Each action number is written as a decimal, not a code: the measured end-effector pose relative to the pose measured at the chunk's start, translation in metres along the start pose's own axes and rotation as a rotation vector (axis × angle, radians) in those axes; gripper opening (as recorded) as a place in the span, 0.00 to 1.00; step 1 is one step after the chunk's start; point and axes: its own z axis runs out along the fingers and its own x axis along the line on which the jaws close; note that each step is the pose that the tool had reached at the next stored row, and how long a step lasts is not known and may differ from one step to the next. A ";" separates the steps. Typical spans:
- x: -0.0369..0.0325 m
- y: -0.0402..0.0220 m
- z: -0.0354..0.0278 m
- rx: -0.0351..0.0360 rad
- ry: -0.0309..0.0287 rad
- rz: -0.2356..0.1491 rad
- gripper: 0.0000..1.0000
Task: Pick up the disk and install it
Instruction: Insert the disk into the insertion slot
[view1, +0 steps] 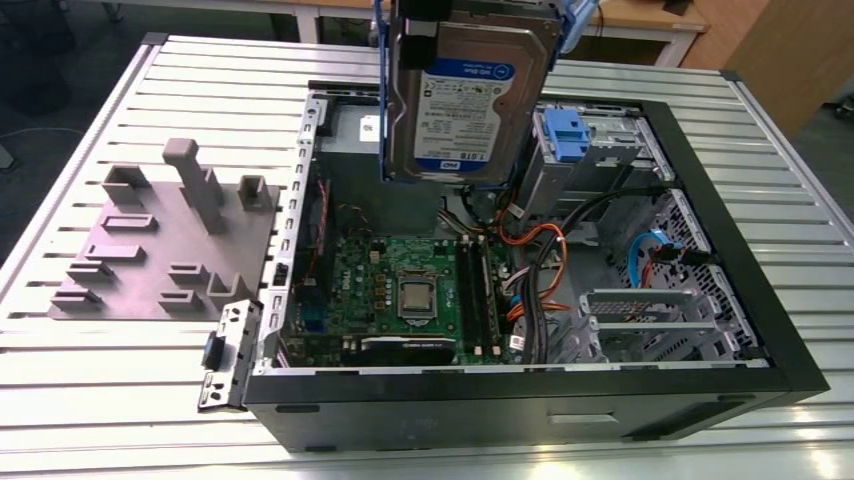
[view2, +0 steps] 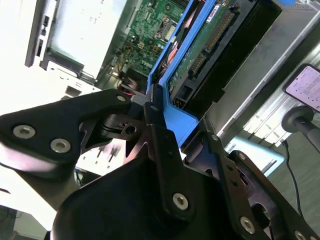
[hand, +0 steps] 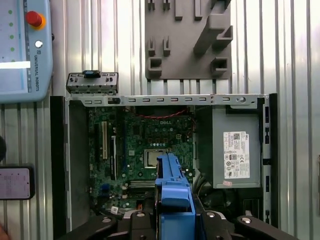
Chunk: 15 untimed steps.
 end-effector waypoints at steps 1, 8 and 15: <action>0.0030 -0.0001 0.0001 0.0001 0.0000 0.000 0.37; 0.0106 -0.0068 0.0012 0.0000 0.0000 0.000 0.37; 0.0096 -0.0337 0.0018 -0.0011 -0.0001 0.000 0.37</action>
